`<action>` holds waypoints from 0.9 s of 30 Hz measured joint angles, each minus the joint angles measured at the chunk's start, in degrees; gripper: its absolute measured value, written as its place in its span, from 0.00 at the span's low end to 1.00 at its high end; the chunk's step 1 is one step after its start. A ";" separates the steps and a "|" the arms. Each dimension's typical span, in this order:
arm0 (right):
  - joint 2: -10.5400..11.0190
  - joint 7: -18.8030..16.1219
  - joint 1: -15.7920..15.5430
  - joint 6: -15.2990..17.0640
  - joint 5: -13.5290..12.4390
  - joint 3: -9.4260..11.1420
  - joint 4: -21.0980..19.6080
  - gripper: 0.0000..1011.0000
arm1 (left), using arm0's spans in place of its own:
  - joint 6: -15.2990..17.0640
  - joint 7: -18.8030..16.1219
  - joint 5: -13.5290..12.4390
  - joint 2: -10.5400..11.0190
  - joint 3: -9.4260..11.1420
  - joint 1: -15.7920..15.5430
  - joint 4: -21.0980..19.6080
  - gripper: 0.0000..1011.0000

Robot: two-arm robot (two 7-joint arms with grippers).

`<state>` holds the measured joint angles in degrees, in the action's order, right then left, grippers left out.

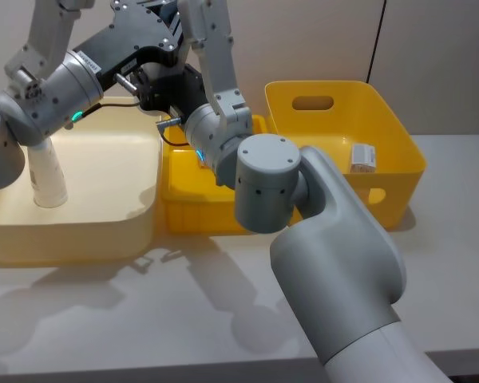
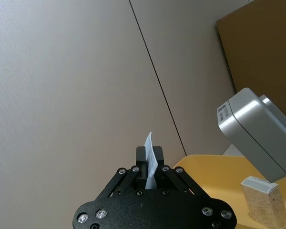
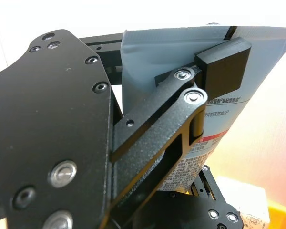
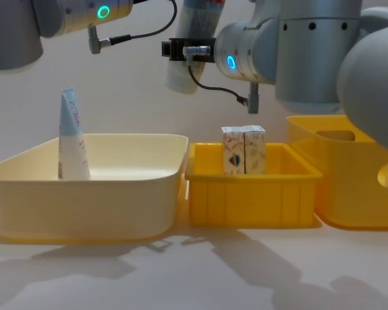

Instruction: Bimanual collaborative sorting of washing and personal care products

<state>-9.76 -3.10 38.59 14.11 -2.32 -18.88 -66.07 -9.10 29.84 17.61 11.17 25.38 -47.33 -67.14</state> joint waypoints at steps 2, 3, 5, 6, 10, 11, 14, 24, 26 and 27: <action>0.00 0.00 0.00 0.00 0.00 0.00 0.00 0.51 | 0.00 0.00 0.00 0.00 0.00 0.00 0.00 0.09; 0.00 0.00 0.00 0.00 0.00 0.00 0.00 0.51 | 0.00 0.00 0.00 0.00 0.00 0.00 0.00 0.09; 0.00 0.00 0.00 0.00 0.00 0.00 0.00 0.51 | 0.00 0.00 0.00 0.00 0.00 0.00 0.00 0.09; 0.00 0.00 0.00 0.00 0.00 0.00 0.00 0.51 | 0.00 0.00 0.00 0.00 0.00 0.00 0.00 0.09; 0.00 0.00 0.00 0.00 0.00 0.00 0.00 0.51 | 0.00 0.00 0.00 0.00 0.00 0.00 0.00 0.09; 0.00 0.00 0.00 0.00 0.00 0.00 0.00 0.51 | 0.00 0.00 0.00 0.00 0.00 0.00 0.00 0.10; 0.00 0.00 0.00 0.00 0.00 0.00 0.00 0.51 | 0.00 0.01 0.00 -0.01 0.00 0.00 0.00 0.18; 0.00 -0.01 0.00 0.00 0.00 0.00 -0.01 0.51 | 0.00 0.01 0.00 0.00 0.00 0.00 0.00 0.47; 0.00 -0.01 0.00 0.00 0.00 0.04 -0.01 0.51 | 0.00 0.00 0.00 0.00 0.00 0.00 0.00 0.56; 0.00 0.00 0.00 -0.02 0.02 0.11 -0.02 0.51 | 0.00 0.00 0.00 0.00 0.00 0.00 0.00 0.57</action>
<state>-9.76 -3.09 38.58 14.09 -2.30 -18.76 -66.09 -9.09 29.85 17.60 11.17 25.38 -47.33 -67.14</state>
